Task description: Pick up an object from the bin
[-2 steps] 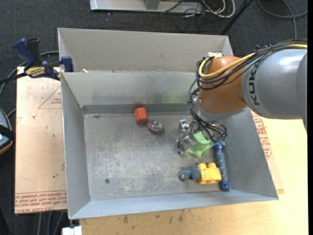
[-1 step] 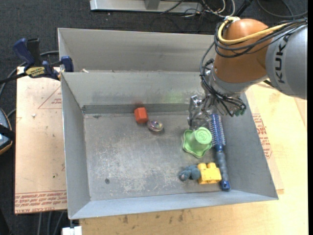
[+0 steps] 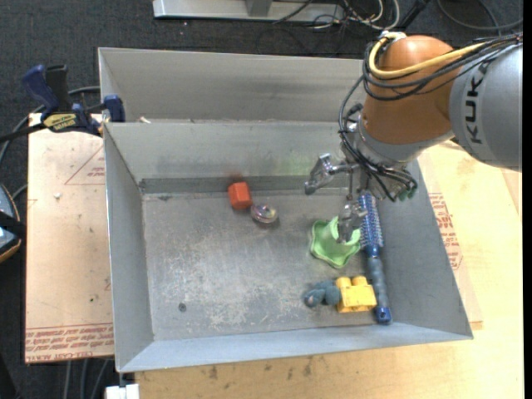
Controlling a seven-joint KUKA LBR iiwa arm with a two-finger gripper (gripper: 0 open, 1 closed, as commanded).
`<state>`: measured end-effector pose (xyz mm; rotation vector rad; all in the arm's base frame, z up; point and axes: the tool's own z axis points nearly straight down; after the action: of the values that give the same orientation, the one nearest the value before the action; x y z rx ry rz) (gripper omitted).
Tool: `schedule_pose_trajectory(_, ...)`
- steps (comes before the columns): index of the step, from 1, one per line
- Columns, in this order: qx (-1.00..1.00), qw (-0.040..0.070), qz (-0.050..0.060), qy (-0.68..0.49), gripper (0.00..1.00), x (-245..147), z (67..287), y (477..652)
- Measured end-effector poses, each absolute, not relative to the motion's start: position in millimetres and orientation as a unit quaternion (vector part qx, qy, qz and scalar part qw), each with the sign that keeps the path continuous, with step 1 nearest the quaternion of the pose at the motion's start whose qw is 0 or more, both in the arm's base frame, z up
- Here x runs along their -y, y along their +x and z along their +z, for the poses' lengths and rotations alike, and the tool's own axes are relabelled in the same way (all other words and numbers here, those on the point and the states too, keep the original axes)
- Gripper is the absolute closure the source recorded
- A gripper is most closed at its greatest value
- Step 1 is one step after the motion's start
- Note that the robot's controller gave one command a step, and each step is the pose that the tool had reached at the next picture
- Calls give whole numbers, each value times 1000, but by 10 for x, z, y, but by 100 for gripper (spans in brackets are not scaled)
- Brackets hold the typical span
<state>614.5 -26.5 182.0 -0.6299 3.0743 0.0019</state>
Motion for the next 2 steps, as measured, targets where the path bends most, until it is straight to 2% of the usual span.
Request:
schedule_pose_trajectory(1, -972, -2, 0, -237, 0, 779, 1231, 6175)
schedule_pose_trajectory(2, -978, 6, -2, -210, 0, 734, 1097, 6194)
